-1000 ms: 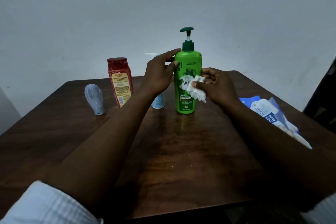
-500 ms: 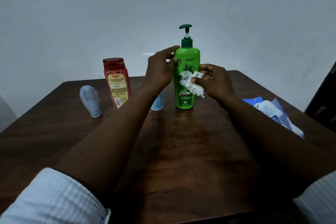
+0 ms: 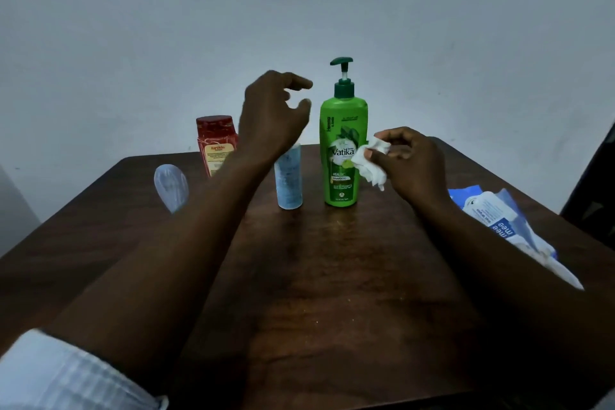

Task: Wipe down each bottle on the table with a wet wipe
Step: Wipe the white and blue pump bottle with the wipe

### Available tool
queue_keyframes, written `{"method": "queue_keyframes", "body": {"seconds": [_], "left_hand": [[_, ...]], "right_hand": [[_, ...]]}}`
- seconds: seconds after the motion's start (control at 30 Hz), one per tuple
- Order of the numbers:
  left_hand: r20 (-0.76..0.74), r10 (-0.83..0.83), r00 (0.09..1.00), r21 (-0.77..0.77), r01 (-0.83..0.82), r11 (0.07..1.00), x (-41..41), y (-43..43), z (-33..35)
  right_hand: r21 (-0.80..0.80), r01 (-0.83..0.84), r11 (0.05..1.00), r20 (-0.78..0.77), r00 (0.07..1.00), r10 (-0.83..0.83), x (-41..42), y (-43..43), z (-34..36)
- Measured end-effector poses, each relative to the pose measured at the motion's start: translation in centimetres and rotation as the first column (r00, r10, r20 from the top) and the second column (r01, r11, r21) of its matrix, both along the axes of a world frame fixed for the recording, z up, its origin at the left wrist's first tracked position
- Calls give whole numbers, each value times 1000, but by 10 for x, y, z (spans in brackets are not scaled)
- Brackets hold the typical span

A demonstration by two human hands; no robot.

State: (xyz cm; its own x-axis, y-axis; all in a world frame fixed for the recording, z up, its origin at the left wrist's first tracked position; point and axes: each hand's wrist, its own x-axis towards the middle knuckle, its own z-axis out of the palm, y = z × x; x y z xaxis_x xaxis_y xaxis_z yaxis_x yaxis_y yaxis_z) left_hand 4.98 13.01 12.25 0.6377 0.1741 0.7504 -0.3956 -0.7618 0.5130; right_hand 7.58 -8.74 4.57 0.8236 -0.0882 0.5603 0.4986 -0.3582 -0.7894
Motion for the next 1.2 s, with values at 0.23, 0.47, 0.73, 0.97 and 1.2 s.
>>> {"method": "queue_keyframes", "body": {"seconds": [0.23,0.47,0.73,0.97,1.2], "left_hand": [[-402,136,906,394,37,918,2,33,21],[-428,17,904,330,139,934,4,44,15],[-309,-369,877,-273,289,917,-51,55,9],[-115,-582,805,-742,320,590,-106,48,-33],[-153,-578,802,-760,278,587,-115,52,-49]], "right_hand": [[-13,-147,989,-48,988,147,-26,11,-1],[-34,-243,969,-176,956,233,-36,33,2],[27,-214,976,-212,953,215,-51,25,4],[223,-335,915,-87,929,361,-96,31,25],[-61,-412,909,43,909,414,-123,50,34]]}}
